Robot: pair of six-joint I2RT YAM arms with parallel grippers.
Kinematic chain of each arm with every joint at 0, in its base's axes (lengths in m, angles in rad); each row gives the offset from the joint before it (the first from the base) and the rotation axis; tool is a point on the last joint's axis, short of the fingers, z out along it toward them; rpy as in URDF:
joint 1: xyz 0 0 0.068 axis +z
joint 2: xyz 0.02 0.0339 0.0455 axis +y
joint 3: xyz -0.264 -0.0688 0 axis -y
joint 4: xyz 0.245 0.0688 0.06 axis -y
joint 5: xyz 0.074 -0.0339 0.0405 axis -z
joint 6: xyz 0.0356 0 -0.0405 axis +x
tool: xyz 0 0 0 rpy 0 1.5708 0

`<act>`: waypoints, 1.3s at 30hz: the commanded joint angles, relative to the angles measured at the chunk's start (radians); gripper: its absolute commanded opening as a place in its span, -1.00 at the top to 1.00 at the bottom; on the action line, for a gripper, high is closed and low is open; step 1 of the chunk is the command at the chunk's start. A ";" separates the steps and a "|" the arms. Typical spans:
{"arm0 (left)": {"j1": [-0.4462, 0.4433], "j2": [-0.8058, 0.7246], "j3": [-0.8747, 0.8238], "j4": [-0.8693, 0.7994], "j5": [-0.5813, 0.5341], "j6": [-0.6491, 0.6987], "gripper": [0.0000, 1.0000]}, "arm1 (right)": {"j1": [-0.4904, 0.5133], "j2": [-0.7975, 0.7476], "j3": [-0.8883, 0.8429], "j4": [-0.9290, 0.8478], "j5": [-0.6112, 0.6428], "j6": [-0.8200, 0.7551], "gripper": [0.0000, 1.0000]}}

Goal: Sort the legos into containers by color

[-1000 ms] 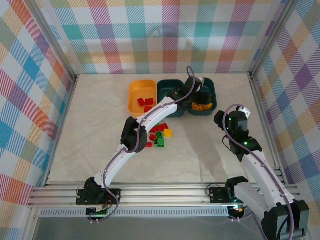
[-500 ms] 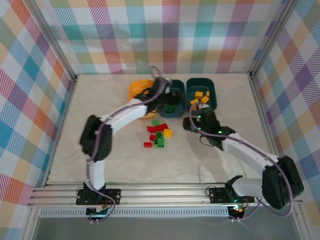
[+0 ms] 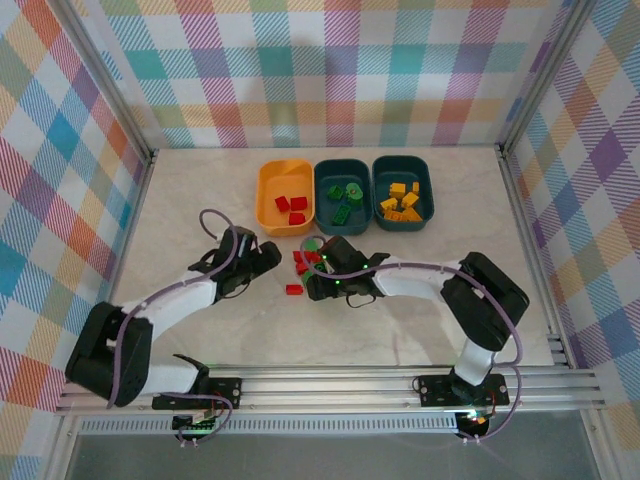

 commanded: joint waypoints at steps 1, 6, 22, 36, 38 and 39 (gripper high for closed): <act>0.008 -0.060 -0.011 0.000 -0.036 0.015 -0.76 | 0.001 0.038 0.026 -0.040 -0.015 0.028 -0.28; 0.010 -0.092 -0.026 -0.004 -0.037 0.029 -0.76 | 0.001 0.051 0.023 -0.044 0.052 0.028 -0.26; 0.011 -0.084 -0.023 -0.027 0.002 0.046 -0.77 | 0.009 -0.200 0.037 -0.146 0.179 -0.059 0.52; -0.153 0.141 0.139 -0.122 0.043 0.181 -0.63 | -0.355 0.245 0.620 -0.238 0.113 -0.226 0.48; -0.162 0.172 0.162 -0.123 0.034 0.206 -0.60 | -0.378 0.306 0.702 -0.272 0.109 -0.222 0.39; -0.166 0.187 0.177 -0.125 0.032 0.220 -0.58 | -0.383 0.325 0.735 -0.285 0.116 -0.224 0.19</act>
